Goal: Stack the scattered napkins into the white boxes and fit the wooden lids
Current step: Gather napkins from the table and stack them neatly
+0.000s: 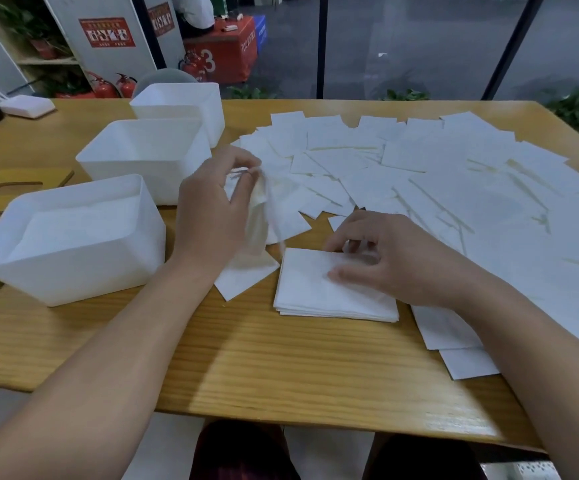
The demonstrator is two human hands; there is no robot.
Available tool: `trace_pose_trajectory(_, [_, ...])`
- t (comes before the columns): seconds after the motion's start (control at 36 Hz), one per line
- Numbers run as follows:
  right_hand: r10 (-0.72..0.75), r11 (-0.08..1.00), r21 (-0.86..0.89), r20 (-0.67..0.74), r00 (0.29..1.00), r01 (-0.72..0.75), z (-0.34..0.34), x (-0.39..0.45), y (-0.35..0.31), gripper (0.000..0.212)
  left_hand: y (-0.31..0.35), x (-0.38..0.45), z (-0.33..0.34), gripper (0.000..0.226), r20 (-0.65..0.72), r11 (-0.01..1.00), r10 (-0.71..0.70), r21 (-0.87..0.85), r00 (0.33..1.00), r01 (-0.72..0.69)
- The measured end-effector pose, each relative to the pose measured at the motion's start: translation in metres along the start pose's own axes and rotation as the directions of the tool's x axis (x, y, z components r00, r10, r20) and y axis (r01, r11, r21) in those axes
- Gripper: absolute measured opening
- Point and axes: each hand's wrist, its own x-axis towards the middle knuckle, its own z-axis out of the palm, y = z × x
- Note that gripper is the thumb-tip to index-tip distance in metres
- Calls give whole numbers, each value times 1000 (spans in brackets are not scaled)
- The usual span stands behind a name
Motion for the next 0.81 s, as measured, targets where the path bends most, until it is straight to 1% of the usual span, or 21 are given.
trace_pose_trajectory(0.08, [9,1000,-9,17,1000,-8,0,0,-3,14,1,2,-1,11,-27,998,-33,-54,999,32])
trace_pose_trajectory(0.17, [16,1000,-22,20,1000,-16,-1,0,-4,19,2,2,0,10,18,997,-15,-78,1000,17])
trace_pose_trajectory(0.22, [32,999,2,-1,999,-32,-3,-1,-4,32,5,0,1,11,80,994,1,-108,997,8])
trace_pose_trajectory(0.31, [40,999,20,-69,997,-39,-8,-1,-6,64,11,-3,4,8,160,981,9,-191,987,22])
trace_pose_trajectory(0.33, [52,998,43,-100,994,-48,-9,0,-6,70,12,-4,6,7,176,976,4,-217,984,34])
trace_pose_trajectory(0.39, [100,989,121,-174,980,-80,-11,1,-7,75,12,-5,7,6,194,963,-7,-263,981,59])
trace_pose_trajectory(0.44, [130,976,201,-237,963,-82,-13,2,-8,73,11,-5,7,6,203,948,-10,-309,979,74])
trace_pose_trajectory(0.5, [122,962,268,-273,954,-47,-13,1,-9,66,10,-4,6,6,224,928,-13,-361,974,96])
trace_pose_trajectory(0.56, [111,943,331,-292,950,-8,-14,0,-12,51,10,-4,6,8,262,895,-23,-424,965,136])
trace_pose_trajectory(0.61, [97,939,342,-317,944,19,-14,0,-14,34,11,-5,4,9,303,861,-41,-473,952,188])
trace_pose_trajectory(0.67, [104,924,382,-319,942,27,-15,0,-14,22,13,-5,2,11,359,818,-55,-519,932,248])
trace_pose_trajectory(0.69, [105,921,388,-314,944,27,-16,0,-12,18,14,-5,0,13,397,795,-54,-538,916,280])
trace_pose_trajectory(0.75, [104,943,333,-301,948,2,-21,-2,-9,15,16,-4,-5,22,498,770,-45,-535,866,348])
trace_pose_trajectory(0.81, [121,952,300,-209,971,-54,-29,-4,-5,14,18,-3,-10,33,630,778,-36,-470,776,418])
